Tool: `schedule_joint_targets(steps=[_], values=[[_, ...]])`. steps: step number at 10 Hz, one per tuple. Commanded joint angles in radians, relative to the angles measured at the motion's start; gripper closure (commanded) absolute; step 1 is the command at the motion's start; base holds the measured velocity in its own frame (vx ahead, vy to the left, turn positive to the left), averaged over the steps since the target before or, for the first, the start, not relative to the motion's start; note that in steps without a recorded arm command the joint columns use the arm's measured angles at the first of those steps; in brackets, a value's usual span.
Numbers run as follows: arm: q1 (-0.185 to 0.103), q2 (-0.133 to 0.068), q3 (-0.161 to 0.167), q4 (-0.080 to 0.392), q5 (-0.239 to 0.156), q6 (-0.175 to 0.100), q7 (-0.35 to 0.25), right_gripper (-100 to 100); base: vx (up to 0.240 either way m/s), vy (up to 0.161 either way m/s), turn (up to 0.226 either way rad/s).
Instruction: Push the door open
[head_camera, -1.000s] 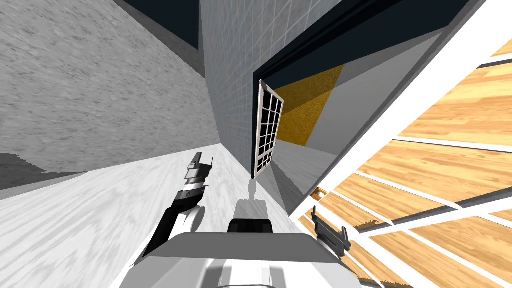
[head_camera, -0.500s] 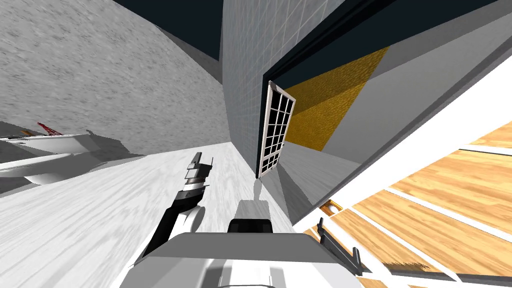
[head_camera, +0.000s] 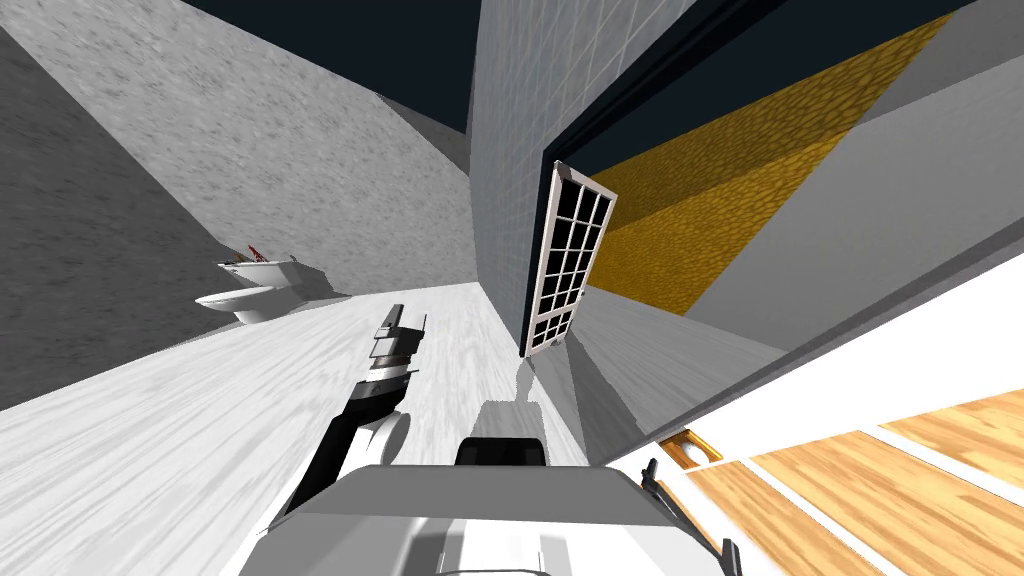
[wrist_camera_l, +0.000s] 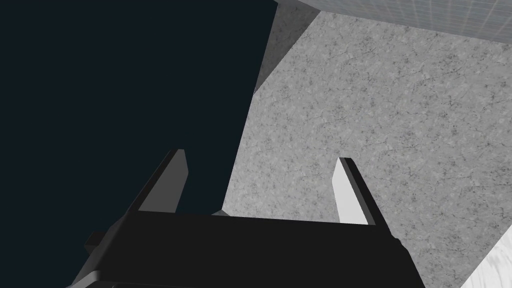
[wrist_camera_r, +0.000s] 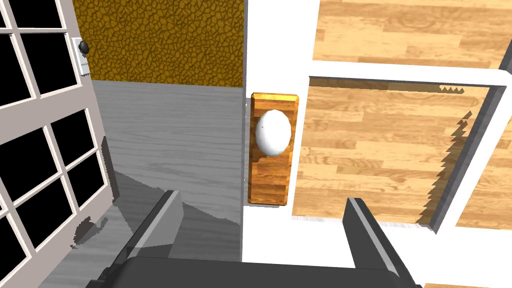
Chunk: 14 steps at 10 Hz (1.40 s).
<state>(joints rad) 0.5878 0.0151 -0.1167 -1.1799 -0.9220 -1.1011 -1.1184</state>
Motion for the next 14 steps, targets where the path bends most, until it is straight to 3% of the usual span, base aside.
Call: schedule_joint_targets(steps=[1, 2, 3, 4, 6, 8, 10, 11, 12, 14], values=[[0.006, 0.016, -0.002, 0.016, -0.019, -0.011, -0.019, -100, -0.057, -0.074, 0.243], [0.003, 0.010, -0.002, 0.007, -0.012, -0.005, -0.009, -100, -0.024, -0.035, 0.043], [-0.006, -0.018, -0.005, 0.018, -0.014, -0.006, -0.011, -100, 0.018, -0.088, -0.017], [-0.013, -0.030, -0.008, 0.024, -0.014, -0.006, -0.012, -100, 0.074, -0.160, 0.010], [-0.027, -0.044, -0.013, 0.038, -0.015, -0.006, -0.013, -100, 0.081, -0.191, 0.005], [-0.042, -0.037, -0.019, 0.052, -0.015, -0.005, -0.014, -100, 0.079, -0.188, 0.002], [-0.056, -0.011, -0.024, 0.066, -0.016, -0.005, -0.015, -100, 0.061, -0.202, 0.000], [-0.055, -0.021, -0.022, 0.067, -0.015, -0.007, -0.016, -100, 0.029, -0.079, 0.012], [-0.055, -0.021, -0.022, 0.067, -0.015, -0.007, -0.016, 100, -0.006, 0.019, -0.003], [-0.055, -0.021, -0.022, 0.067, -0.015, -0.007, -0.016, 100, -0.007, 0.024, -0.001]])
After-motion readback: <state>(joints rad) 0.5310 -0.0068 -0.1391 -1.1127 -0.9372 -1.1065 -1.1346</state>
